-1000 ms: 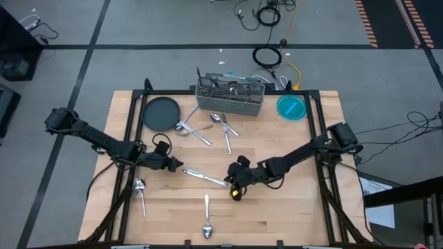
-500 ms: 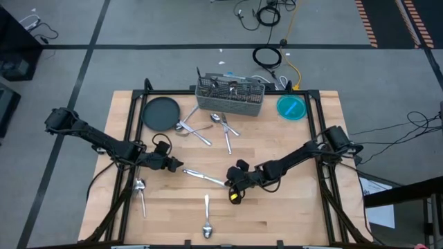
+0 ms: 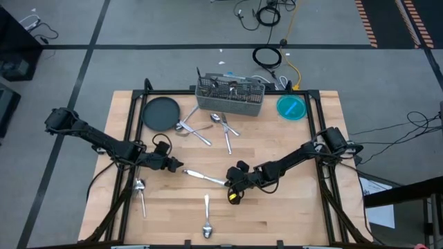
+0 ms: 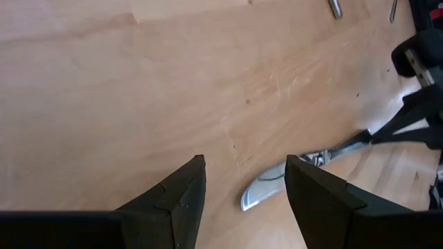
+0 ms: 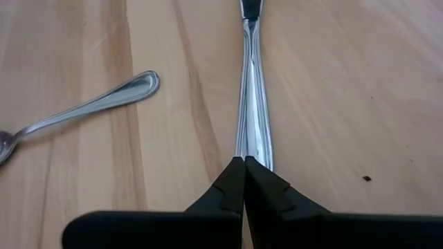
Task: Sort silverware
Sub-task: Put the knife into the silverware basket
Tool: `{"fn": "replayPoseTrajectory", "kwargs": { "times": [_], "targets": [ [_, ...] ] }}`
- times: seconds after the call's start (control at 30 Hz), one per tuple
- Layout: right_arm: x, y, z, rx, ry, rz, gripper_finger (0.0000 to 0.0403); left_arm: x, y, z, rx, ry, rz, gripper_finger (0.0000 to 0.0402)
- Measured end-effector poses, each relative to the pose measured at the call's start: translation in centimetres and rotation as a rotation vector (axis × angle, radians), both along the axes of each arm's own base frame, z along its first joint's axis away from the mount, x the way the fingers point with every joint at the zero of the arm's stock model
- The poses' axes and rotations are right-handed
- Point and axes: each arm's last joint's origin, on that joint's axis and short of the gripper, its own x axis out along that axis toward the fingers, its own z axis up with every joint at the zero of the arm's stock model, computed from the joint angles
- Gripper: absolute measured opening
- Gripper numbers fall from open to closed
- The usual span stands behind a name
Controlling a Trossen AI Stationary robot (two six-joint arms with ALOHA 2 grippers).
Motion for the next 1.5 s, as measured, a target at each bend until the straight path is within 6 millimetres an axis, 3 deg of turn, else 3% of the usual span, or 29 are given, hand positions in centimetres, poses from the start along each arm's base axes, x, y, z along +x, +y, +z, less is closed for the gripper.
{"fn": "replayPoseTrajectory", "kwargs": {
  "times": [0.9, 1.5],
  "targets": [
    [-0.1, -0.3, -0.2, 0.041, -0.005, -0.154, 0.0000, -0.5, -1.4, -0.1, -0.212, 0.055, -0.096, 0.0200],
    [-1.2, 2.6, -0.3, 0.167, -0.004, -0.237, 0.0000, -0.5, -1.5, -0.1, -0.186, 0.045, -0.083, 0.0200]
  ]
}}
